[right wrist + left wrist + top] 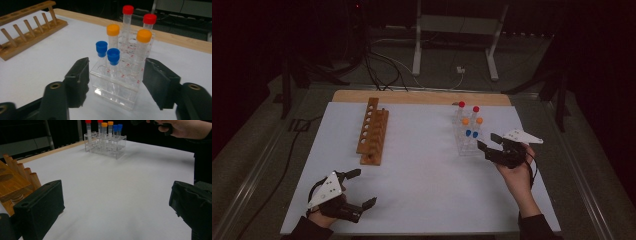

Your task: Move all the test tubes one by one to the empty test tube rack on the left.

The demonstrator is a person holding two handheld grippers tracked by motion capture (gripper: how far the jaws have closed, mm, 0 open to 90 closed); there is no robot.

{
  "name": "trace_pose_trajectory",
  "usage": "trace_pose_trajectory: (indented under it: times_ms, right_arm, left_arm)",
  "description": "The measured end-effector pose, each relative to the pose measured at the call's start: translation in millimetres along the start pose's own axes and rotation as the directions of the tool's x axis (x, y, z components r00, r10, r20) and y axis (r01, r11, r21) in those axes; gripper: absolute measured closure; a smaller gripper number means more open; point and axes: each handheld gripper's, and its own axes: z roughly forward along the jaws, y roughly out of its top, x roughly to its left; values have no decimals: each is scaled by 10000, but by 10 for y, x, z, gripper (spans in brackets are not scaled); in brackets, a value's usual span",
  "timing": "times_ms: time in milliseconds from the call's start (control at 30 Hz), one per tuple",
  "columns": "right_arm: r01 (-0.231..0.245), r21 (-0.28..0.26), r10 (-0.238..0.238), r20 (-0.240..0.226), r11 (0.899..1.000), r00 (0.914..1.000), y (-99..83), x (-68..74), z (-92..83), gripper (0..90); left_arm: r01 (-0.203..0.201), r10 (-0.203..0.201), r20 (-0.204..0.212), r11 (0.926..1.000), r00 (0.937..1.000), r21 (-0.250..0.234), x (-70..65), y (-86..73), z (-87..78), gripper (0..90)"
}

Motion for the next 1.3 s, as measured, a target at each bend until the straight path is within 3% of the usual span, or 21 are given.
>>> trace_pose_trajectory:
  times_ms: [233,467,967,1300]
  right_arm:
    - [-213,706,216,-36,9973,9998,-10,7,204,477]
    - [-301,1056,301,11,9940,9995,-12,-7,337,548]
    - [-243,1401,255,-71,9898,9996,-18,-31,518,729]
    - [-30,1374,10,144,9905,9999,14,-35,492,765]
  left_arm:
    - [4,-4,-12,10000,10000,-3,3,-2,-2,4]
    - [5,-5,1,10000,10000,2,4,-4,-1,4]
    - [47,-47,-21,10000,10000,-18,8,-5,-6,4]
    - [28,-28,13,10000,10000,4,11,-7,-1,5]
